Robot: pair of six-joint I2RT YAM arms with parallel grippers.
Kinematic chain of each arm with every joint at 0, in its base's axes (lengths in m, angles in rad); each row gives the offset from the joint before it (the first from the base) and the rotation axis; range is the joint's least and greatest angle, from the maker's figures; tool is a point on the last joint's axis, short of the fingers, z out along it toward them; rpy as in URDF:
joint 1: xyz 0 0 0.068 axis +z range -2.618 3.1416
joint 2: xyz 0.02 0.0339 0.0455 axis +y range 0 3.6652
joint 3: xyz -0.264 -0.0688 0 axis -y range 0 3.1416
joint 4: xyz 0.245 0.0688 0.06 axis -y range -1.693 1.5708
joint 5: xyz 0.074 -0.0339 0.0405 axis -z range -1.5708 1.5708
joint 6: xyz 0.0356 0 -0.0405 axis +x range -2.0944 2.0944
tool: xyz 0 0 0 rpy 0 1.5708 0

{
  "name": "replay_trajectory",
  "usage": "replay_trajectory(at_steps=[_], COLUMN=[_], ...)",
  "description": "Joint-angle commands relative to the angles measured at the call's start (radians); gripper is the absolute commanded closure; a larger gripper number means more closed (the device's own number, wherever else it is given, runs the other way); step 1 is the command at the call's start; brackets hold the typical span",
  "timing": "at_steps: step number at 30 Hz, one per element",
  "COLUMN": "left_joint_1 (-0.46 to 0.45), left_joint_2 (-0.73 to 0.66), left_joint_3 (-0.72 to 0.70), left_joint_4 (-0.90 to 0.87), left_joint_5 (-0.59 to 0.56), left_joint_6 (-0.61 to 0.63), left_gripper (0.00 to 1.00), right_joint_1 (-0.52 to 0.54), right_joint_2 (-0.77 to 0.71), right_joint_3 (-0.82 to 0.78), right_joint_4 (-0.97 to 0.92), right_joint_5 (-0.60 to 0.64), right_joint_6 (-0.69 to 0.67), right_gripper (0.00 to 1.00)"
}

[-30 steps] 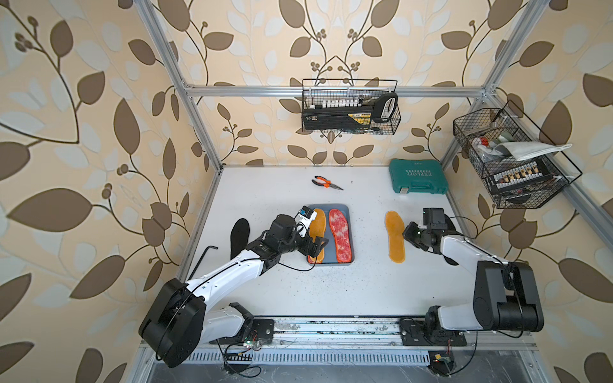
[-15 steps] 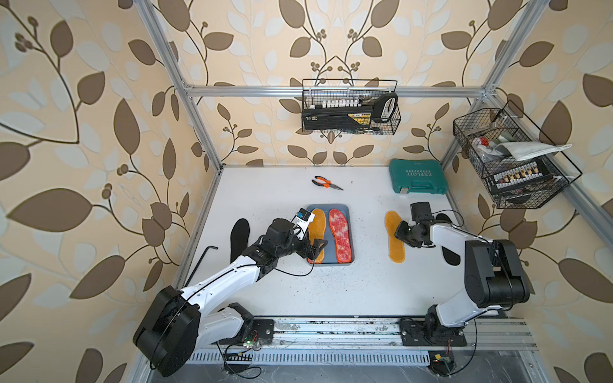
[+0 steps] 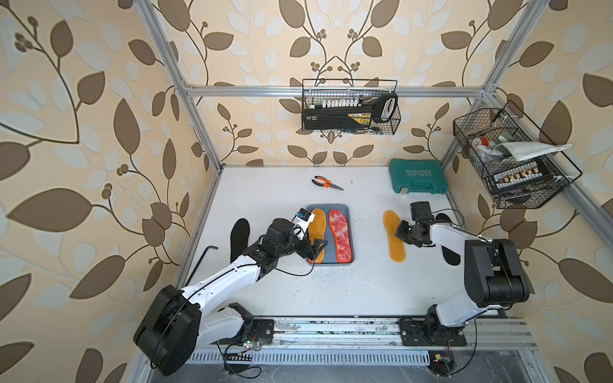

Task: Put the insoles into the storage box
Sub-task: Pick up the insole from the center of the board, then place the insole in the storage box.

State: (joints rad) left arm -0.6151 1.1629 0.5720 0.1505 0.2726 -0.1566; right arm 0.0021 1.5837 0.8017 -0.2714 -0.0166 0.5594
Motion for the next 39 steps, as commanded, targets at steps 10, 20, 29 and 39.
replay_trajectory(at_steps=[10, 20, 29, 39], left_joint_1=[0.001, 0.014, 0.035, 0.041], left_joint_2=[0.003, -0.033, -0.049, -0.088], left_joint_3=[0.010, -0.012, -0.038, -0.058], left_joint_4=[0.063, 0.069, 0.052, 0.051], left_joint_5=[0.124, 0.125, -0.045, -0.148], left_joint_6=[0.047, 0.073, 0.105, 0.079], left_gripper=[0.01, 0.01, 0.02, 0.01], right_joint_1=[0.005, 0.032, 0.118, 0.332], right_joint_2=[-0.113, -0.183, -0.250, -0.185], right_joint_3=[-0.030, -0.003, -0.013, -0.016], right_joint_4=[0.034, 0.025, 0.087, 0.257], right_joint_5=[-0.188, -0.368, -0.442, -0.330], right_joint_6=[0.033, 0.097, 0.235, 0.426], right_gripper=[1.00, 1.00, 1.00, 1.00])
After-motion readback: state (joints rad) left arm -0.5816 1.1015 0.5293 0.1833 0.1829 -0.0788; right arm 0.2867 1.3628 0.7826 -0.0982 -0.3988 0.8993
